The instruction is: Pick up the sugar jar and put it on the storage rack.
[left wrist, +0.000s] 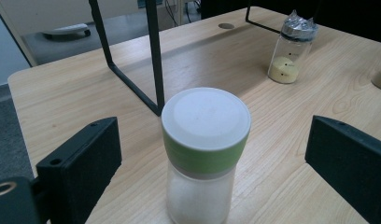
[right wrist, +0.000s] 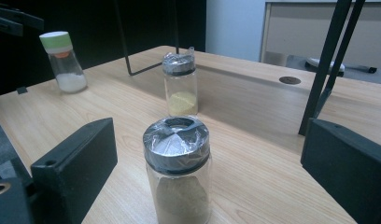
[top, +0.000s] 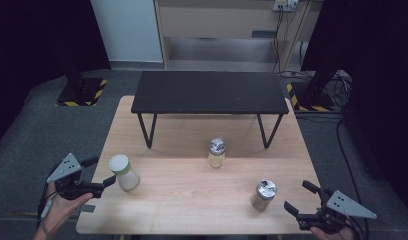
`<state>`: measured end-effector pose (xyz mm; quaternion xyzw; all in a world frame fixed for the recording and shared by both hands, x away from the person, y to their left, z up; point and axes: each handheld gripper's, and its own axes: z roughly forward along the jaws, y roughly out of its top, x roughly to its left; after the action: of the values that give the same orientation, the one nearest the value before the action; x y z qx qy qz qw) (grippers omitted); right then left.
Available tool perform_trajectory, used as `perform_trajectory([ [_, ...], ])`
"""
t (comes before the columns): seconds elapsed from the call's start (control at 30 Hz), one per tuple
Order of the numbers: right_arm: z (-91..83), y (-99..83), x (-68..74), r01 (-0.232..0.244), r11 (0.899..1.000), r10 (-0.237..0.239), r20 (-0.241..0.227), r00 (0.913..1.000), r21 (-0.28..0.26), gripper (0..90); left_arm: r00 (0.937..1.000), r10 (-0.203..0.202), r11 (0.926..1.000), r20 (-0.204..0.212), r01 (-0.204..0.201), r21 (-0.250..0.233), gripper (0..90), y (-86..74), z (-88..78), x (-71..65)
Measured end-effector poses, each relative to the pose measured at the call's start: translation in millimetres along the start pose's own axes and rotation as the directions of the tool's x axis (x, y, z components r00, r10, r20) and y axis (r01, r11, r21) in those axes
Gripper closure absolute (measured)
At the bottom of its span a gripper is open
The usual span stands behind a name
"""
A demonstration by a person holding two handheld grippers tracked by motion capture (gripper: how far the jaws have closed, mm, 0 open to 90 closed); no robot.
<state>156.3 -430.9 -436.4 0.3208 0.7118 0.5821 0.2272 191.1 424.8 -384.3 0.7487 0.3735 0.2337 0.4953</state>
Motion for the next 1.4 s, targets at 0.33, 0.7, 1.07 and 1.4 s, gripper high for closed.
perform_trajectory([
  [0.33, 0.3, 0.3, 0.5, 0.002, 1.000, -0.002, -0.001, 1.0000, 0.001, 4.3, 1.0000, -0.004, 0.9999, 0.007, 0.004, 0.014, 3.1, 1.3, 12.3, 5.1],
  [0.7, 0.3, 0.4, 0.7, 0.003, 1.000, -0.003, 0.000, 1.0000, 0.002, 4.3, 0.9998, -0.011, 0.9998, 0.016, 0.011, 0.016, 3.8, -1.3, 26.6, 8.7],
  [1.07, 0.4, 0.7, 0.9, 0.005, 1.000, -0.005, -0.001, 1.0000, 0.004, 4.4, 0.9995, -0.016, 0.9998, 0.026, 0.015, 0.011, 4.4, -5.2, 39.3, 8.5],
  [1.4, 0.4, 0.6, 0.8, 0.006, 1.000, -0.006, -0.001, 1.0000, 0.003, 4.4, 0.9993, -0.023, 0.9997, 0.029, 0.023, -0.001, 5.3, -12.5, 48.2, 9.4],
])
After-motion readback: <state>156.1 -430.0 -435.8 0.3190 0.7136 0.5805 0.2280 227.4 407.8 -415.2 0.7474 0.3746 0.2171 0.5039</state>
